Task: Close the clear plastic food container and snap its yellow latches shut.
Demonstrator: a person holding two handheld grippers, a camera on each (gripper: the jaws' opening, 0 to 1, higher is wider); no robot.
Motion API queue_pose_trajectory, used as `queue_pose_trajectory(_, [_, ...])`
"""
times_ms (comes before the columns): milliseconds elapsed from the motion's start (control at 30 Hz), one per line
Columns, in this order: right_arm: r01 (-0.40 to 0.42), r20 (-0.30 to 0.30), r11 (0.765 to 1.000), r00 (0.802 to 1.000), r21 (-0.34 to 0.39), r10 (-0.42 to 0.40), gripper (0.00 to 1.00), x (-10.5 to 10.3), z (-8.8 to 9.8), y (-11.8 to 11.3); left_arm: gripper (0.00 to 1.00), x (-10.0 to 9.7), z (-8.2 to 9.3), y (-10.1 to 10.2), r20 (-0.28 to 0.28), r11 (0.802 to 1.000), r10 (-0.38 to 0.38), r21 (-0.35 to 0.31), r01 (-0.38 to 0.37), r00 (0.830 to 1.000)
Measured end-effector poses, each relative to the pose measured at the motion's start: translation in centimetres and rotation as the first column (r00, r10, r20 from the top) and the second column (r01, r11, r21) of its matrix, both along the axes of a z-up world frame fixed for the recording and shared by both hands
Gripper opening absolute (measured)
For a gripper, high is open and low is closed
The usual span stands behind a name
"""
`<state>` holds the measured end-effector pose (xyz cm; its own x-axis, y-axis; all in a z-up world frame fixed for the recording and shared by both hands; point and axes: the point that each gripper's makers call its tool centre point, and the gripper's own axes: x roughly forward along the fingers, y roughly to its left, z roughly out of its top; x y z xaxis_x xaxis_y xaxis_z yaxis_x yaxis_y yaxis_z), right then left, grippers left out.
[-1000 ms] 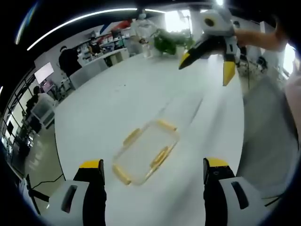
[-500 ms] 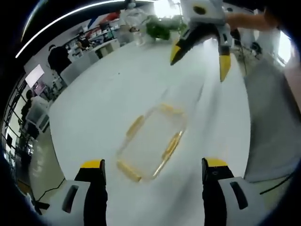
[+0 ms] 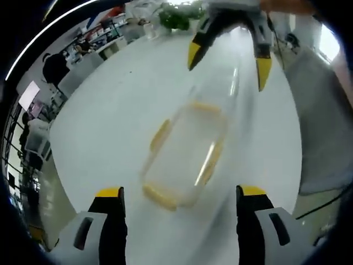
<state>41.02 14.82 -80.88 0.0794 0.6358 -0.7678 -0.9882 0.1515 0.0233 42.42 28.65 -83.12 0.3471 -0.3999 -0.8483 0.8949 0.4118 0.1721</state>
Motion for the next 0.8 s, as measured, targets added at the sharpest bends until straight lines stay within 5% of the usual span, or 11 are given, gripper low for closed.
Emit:
queue_pose_trajectory(567, [0.005,-0.055,0.999,0.998,-0.051,-0.007,0.70,1.4,-3.5,0.6,0.73,1.1,-2.7,1.2,-0.058,0.986,-0.110,0.116,0.116,0.992])
queue_pose_trajectory(800, [-0.061,-0.062,0.991,0.997,-0.122,0.053,0.69,1.7,-5.2,0.8,0.72,1.6,-3.4,1.7,-0.065,0.966,-0.175,0.183,0.184,0.982])
